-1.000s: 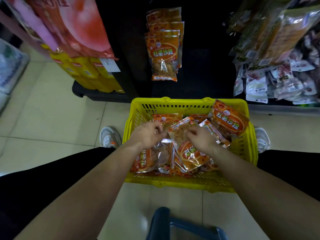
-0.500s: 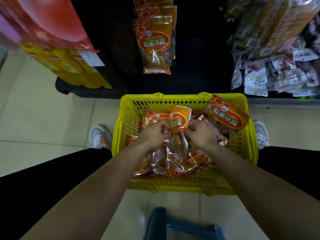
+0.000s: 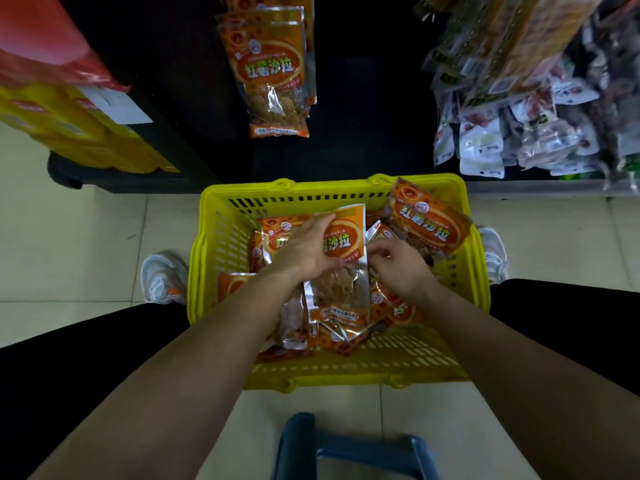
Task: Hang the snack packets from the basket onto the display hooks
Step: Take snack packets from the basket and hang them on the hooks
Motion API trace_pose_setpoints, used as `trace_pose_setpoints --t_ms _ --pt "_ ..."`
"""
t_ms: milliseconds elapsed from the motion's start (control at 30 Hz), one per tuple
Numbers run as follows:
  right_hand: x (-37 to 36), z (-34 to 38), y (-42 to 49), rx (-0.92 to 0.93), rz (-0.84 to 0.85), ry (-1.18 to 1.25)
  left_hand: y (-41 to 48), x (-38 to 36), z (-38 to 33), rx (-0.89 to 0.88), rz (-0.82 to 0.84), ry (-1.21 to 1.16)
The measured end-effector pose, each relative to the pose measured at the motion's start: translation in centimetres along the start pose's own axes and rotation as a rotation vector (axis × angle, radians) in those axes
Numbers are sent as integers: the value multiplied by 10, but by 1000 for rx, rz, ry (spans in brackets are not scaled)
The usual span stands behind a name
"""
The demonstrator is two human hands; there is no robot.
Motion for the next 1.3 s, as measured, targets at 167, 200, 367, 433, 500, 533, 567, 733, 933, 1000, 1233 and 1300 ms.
trace_pose_setpoints --t_ms 167,200,367,433,500,533,567,733,933,1000,1233,1300 --pt "0 -45 -1 -177 -79 -379 5 -12 10 42 46 92" --pt "-1 -52 -2 -201 -70 -373 6 -13 11 62 47 96" --pt "-3 -66 -3 -250 -19 -182 9 -17 18 221 19 -3" --pt "-1 -62 -1 -200 -10 -169 8 -19 23 277 35 -23" --pt "4 -56 -1 -172 -16 -68 7 -17 25 298 26 -52" --pt "8 -54 -1 -169 -31 -14 8 -16 25 287 3 -63" --pt "13 -51 -1 -168 -53 28 8 -13 24 270 -25 -66" --pt "34 -33 4 -99 -89 104 3 -4 10 224 -141 -99" --pt "53 18 -10 87 -22 102 -18 29 -14 109 -284 -181" --pt "63 34 -19 90 11 108 -26 46 -23 85 -302 -168" --pt "127 103 -76 196 -60 -50 -75 123 -72 -115 -295 57" --pt "142 124 -99 271 -68 -111 -94 146 -94 -209 -316 95"
Point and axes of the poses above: each hand's wrist, its own y-axis towards the middle knuckle, its own x-axis out of the back of the hand, z = x × y, the point moved 5 cm from there along y, towards the middle knuckle, and after that the axes turned 10 degrees about -x, right-handed, at the moved point
